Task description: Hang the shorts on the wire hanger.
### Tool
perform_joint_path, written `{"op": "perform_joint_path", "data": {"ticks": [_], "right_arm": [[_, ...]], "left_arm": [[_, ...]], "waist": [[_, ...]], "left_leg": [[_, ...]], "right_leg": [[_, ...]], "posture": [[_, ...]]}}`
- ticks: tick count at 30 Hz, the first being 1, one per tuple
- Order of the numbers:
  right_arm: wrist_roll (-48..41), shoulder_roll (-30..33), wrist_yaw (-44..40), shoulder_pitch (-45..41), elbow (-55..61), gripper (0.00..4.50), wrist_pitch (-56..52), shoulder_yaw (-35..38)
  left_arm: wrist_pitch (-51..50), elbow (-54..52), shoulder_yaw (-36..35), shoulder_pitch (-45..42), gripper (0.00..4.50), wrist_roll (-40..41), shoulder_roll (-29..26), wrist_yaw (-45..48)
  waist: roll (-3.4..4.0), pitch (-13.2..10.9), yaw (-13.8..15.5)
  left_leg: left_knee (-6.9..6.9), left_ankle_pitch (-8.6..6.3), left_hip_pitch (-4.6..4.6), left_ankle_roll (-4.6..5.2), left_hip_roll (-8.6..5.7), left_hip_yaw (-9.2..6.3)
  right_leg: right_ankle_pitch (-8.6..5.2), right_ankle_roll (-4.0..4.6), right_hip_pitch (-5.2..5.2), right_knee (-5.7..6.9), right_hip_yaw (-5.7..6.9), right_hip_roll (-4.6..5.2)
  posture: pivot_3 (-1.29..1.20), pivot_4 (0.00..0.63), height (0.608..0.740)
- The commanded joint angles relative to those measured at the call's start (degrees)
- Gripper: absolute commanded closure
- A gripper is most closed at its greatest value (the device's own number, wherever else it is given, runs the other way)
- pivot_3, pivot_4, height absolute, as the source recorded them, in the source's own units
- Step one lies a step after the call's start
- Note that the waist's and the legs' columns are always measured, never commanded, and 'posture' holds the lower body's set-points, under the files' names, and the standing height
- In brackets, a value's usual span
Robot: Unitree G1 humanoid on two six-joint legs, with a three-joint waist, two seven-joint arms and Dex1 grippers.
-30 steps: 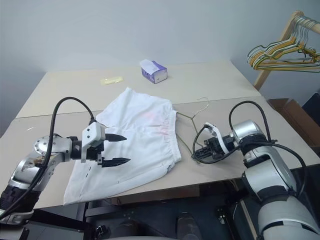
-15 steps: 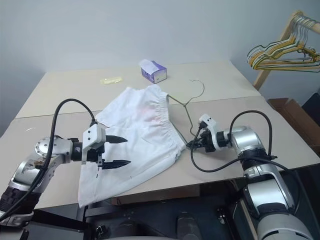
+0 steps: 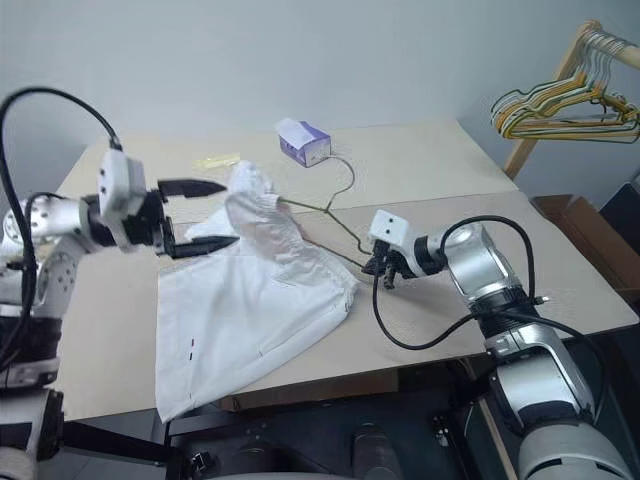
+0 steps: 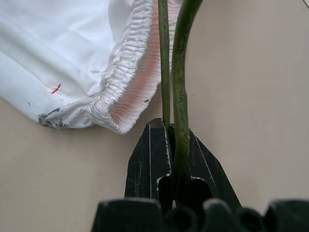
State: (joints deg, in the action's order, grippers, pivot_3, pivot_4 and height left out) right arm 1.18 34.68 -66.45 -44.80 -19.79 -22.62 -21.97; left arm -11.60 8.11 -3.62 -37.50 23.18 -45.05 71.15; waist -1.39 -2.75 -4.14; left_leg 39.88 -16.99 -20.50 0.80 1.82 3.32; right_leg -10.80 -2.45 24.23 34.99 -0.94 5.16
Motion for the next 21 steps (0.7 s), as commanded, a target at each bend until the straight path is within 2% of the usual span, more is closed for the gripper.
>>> {"op": "perform_joint_path", "data": {"ticks": [1,10,21], "right_arm": [[3.13,-0.47,0.13,-2.75,3.45,4.5,0.91,-1.65],[8.06,-2.96,-0.32,-4.9,4.86,4.5,-1.9,-5.61],[10.4,-4.6,0.07,-5.48,5.32,4.5,-4.1,-6.65]], "left_arm": [[6.43,6.43,2.7,-3.73,0.04,-5.18,-1.4,2.96],[14.04,20.65,12.2,-13.99,0.04,-13.88,-3.05,18.12],[18.59,32.5,17.89,-21.02,0.04,-19.85,0.48,21.35]], "waist": [[0.0,0.0,-0.12],[0.0,0.0,-0.06],[0.0,0.0,-0.24]], "left_leg": [[0.0,0.0,0.0,0.0,0.0,0.01],[0.05,0.03,-0.18,-0.04,0.01,0.01],[0.19,0.02,-0.56,-0.03,0.03,-0.08]], "right_leg": [[0.0,0.0,0.0,0.0,0.0,0.0],[0.0,0.0,0.08,0.03,0.08,-0.01],[0.01,-0.03,0.26,0.1,0.22,0.01]], "posture": [[-0.03,0.0,0.74],[-0.03,0.0,0.74],[-0.06,0.0,0.74]]}}
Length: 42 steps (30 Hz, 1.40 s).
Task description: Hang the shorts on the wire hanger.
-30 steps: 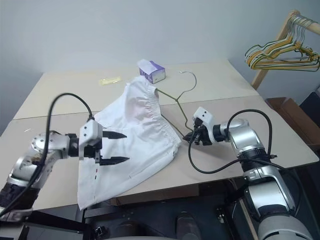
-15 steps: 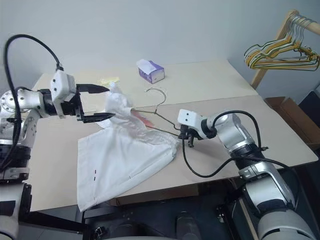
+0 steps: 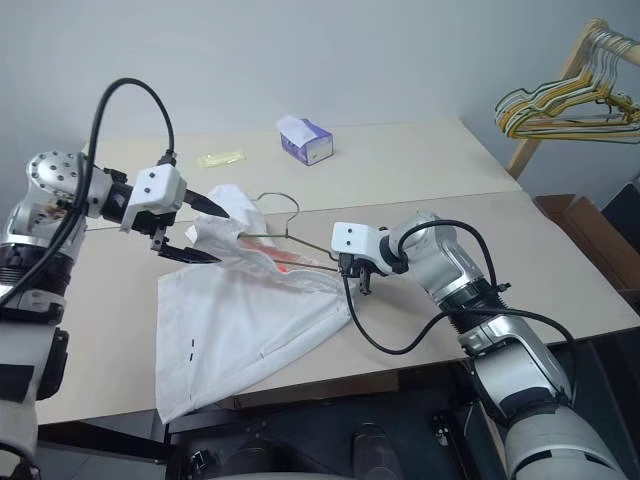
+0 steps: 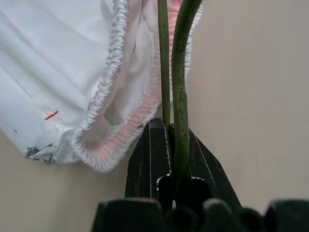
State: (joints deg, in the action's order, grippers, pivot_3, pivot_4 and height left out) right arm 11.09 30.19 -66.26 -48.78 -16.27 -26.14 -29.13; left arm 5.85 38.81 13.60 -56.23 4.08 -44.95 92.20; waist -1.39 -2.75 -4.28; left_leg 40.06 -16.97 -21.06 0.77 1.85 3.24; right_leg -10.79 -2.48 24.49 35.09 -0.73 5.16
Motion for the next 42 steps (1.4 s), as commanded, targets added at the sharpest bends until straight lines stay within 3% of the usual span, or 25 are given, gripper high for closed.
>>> {"op": "perform_joint_path", "data": {"ticks": [1,3,17,26,29,38,42], "right_arm": [[0.55,-0.13,-0.19,-1.41,1.99,4.5,-0.83,0.47],[0.61,-0.12,-0.28,-1.21,2.5,4.5,-1.2,0.39],[0.72,-0.01,-0.15,-0.94,4.6,4.5,-2.91,0.65],[-0.95,-0.67,3.21,-0.12,5.56,4.5,-0.95,3.44],[-0.6,0.13,4.68,0.06,5.99,3.74,-1.36,4.7],[-4.39,4.61,8.63,0.09,11.6,0.55,-8.37,15.59],[-9.78,5.07,9.83,1.88,15.49,0.55,-15.37,22.7]], "left_arm": [[0.84,2.64,0.93,-2.59,0.04,-0.86,0.76,0.3],[0.5,4.25,1.44,-3.24,0.04,-1.09,1.46,0.3],[3.04,11.94,1.32,-5.83,4.38,-5.71,5.1,-0.15],[6.07,11.51,0.59,-6.08,4.48,-7.9,4.65,-5.84],[6.29,12.51,-0.91,-7.62,4.5,-8.0,4.68,-9.83],[6.92,14.44,-2.33,-11.17,4.5,-7.84,3.77,-9.76],[7.78,15.45,-2.3,-11.48,4.5,-8.93,3.9,-11.44]], "waist": [[0.0,0.0,-0.19],[0.0,0.0,-0.45],[0.0,0.0,-2.28],[0.0,0.0,-2.75],[0.0,0.0,-2.77],[0.0,0.0,-2.86],[0.0,0.0,-2.89]], "left_leg": [[0.0,0.0,-0.01,0.0,0.0,0.0],[0.0,0.0,-0.02,0.0,0.0,-0.02],[0.12,0.0,-0.07,0.01,0.0,-0.1],[0.14,0.0,-0.06,0.01,0.0,-0.12],[0.15,0.0,-0.07,0.01,0.0,-0.12],[0.16,-0.02,-0.11,0.03,-0.02,-0.12],[0.16,-0.02,-0.1,0.03,0.0,-0.13]], "right_leg": [[0.0,0.0,0.02,0.0,0.0,0.0],[0.0,0.0,0.03,0.0,0.0,0.0],[0.01,-0.02,0.02,0.07,0.03,0.01],[0.02,-0.03,0.02,0.1,0.03,0.03],[0.02,-0.04,0.03,0.11,0.03,0.04],[0.03,-0.06,0.05,0.08,0.04,0.07],[0.03,-0.06,0.05,0.09,0.04,0.05]], "posture": [[-0.06,0.0,0.74],[-0.06,0.0,0.74],[-0.08,0.0,0.74],[-0.08,0.0,0.74],[-0.09,0.0,0.74],[-0.11,0.0,0.74],[-0.12,0.0,0.74]]}}
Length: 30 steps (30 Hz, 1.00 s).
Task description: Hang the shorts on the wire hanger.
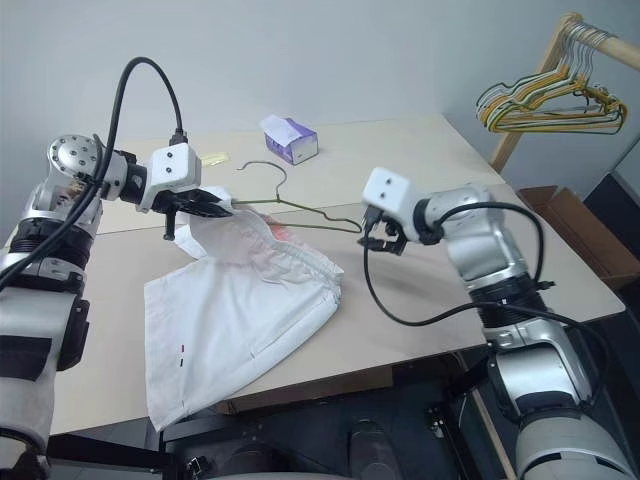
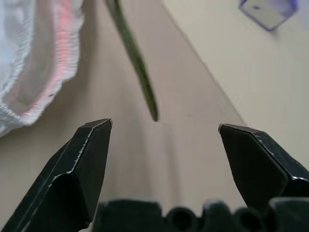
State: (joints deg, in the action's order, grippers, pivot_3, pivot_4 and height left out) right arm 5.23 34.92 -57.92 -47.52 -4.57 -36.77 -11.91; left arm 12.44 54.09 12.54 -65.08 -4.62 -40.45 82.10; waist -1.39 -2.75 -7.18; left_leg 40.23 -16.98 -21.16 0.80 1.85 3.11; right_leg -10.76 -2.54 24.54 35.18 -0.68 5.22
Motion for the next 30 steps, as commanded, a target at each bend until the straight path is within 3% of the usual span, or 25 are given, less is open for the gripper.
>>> {"op": "perform_joint_path", "data": {"ticks": [1,5,8,14,20,23,30], "right_arm": [[-5.2,0.31,1.68,1.2,4.42,0.55,-7.63,6.64],[-9.77,0.5,1.43,5.52,8.8,0.55,-16.79,7.35],[-16.5,-4.15,2.96,9.34,12.01,0.55,-24.36,10.65],[-21.52,-12.36,9.86,16.88,15.53,0.55,-26.97,11.29],[-24.98,-18.73,14.85,17.85,12.32,0.55,-25.94,12.66],[-25.38,-21.05,17.18,17.28,10.41,1.15,-23.83,12.79],[-25.18,-21.63,20.05,16.71,6.92,3.63,-21.1,11.11]], "left_arm": [[1.26,0.35,-1.41,-2.77,4.5,-0.14,-0.53,-1.62],[1.56,0.59,-1.95,-3.61,4.5,0.19,-0.75,-2.46],[1.11,0.08,-2.54,-4.28,4.5,0.84,-1.21,-2.14],[1.28,-0.88,-2.64,-4.46,4.5,0.77,-2.17,-1.98],[0.97,-1.25,-2.96,-4.49,4.5,0.96,-2.4,-1.74],[0.94,-1.15,-3.01,-4.51,4.5,0.91,-2.35,-1.97],[0.01,-1.93,-3.86,-4.02,4.5,1.65,-2.25,-1.65]], "waist": [[0.0,0.0,-0.01],[0.0,0.0,-0.01],[-0.01,0.0,-0.19],[-0.01,0.0,-0.11],[-0.01,0.01,0.03],[-0.01,0.01,0.02],[-0.01,0.01,-0.01]], "left_leg": [[0.0,0.0,0.0,0.0,0.0,0.0],[0.02,0.0,0.0,0.0,0.0,0.01],[0.01,0.0,0.0,0.01,0.0,0.01],[0.02,0.0,0.01,0.01,-0.01,-0.03],[0.06,0.0,0.0,0.01,-0.02,-0.04],[0.05,0.0,0.0,0.01,-0.02,-0.05],[0.05,0.0,-0.01,0.01,-0.02,-0.06]], "right_leg": [[0.0,0.0,0.0,0.01,0.0,0.0],[0.0,0.0,-0.01,0.02,-0.01,0.01],[0.0,0.0,0.0,0.02,-0.01,0.0],[0.01,0.0,0.0,0.07,-0.02,0.01],[0.03,-0.04,-0.01,0.07,-0.02,0.02],[0.03,-0.04,-0.01,0.08,-0.02,0.01],[0.03,-0.04,-0.01,0.06,-0.02,0.02]], "posture": [[-0.12,0.0,0.74],[-0.12,0.0,0.74],[-0.11,0.0,0.74],[-0.1,0.0,0.74],[-0.09,0.0,0.74],[-0.09,0.0,0.74],[-0.08,0.0,0.74]]}}
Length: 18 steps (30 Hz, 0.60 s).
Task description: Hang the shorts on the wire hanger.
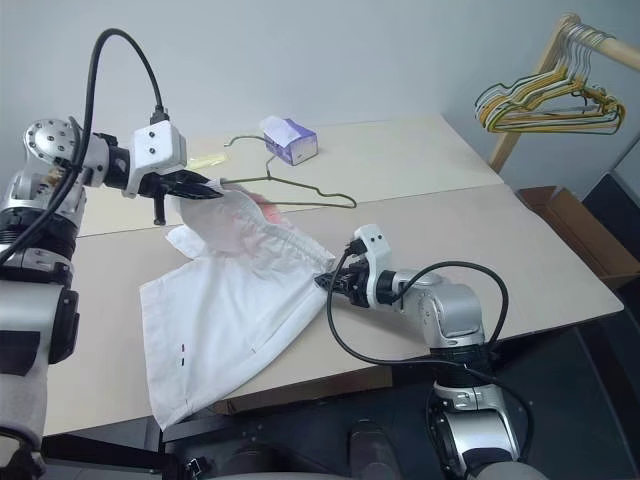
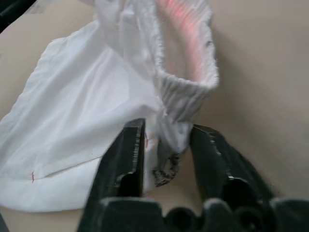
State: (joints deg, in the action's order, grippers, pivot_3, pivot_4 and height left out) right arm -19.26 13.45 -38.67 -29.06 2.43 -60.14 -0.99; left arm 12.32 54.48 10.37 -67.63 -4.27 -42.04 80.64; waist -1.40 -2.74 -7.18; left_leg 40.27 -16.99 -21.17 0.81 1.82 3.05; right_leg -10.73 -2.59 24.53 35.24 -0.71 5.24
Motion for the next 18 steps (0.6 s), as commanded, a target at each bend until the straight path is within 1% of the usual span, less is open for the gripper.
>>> {"op": "perform_joint_path", "data": {"ticks": [1,2,3,6,10,18], "right_arm": [[-0.63,0.07,0.93,-1.83,-0.39,4.02,2.78,-0.03],[-0.62,0.26,1.05,-1.87,-0.59,4.34,3.18,-0.22],[-0.61,0.38,1.36,-1.91,-0.69,4.43,3.4,-0.22],[-0.29,0.86,2.16,-2.08,-0.81,4.43,4.82,-0.06],[1.43,3.8,3.02,-3.78,-3.61,4.43,8.02,0.4],[1.65,10.49,1.04,-6.94,-8.68,4.43,11.8,1.24]], "left_arm": [[0.07,-2.25,-1.85,-1.42,4.5,1.34,-0.66,-0.11],[0.06,-2.21,-1.95,-1.39,4.5,1.35,-0.65,-0.05],[0.04,-2.16,-2.23,-1.32,4.5,1.73,-0.66,0.44],[-0.21,-2.19,-2.97,-1.02,4.5,3.13,-1.0,2.83],[0.75,-2.75,-4.17,0.38,4.5,5.93,-2.25,8.68],[0.55,-5.1,-5.08,3.22,4.5,8.0,-4.22,11.86]], "waist": [[0.0,0.0,0.0],[0.0,0.0,0.0],[0.0,0.0,0.01],[0.0,0.0,0.0],[0.0,0.0,-0.16],[0.0,0.0,-0.15]], "left_leg": [[0.0,0.0,0.0,0.0,0.0,0.0],[0.0,0.0,0.0,0.0,0.0,0.0],[0.0,0.0,0.0,0.0,0.0,0.0],[0.0,0.0,0.0,0.0,0.0,0.0],[0.0,0.0,0.01,0.0,0.0,0.01],[0.0,0.0,0.0,0.0,0.01,0.0]], "right_leg": [[0.0,0.0,0.0,0.0,0.0,0.0],[0.0,0.0,0.0,0.0,0.0,0.0],[0.0,0.0,0.0,0.0,0.0,0.0],[0.0,0.0,0.0,0.01,0.0,0.0],[0.0,0.0,0.0,0.0,-0.02,0.0],[0.0,0.0,0.0,-0.01,-0.02,0.0]], "posture": [[-0.08,0.0,0.74],[-0.08,0.0,0.74],[-0.08,0.0,0.74],[-0.08,0.0,0.74],[-0.09,0.0,0.74],[-0.08,0.0,0.74]]}}
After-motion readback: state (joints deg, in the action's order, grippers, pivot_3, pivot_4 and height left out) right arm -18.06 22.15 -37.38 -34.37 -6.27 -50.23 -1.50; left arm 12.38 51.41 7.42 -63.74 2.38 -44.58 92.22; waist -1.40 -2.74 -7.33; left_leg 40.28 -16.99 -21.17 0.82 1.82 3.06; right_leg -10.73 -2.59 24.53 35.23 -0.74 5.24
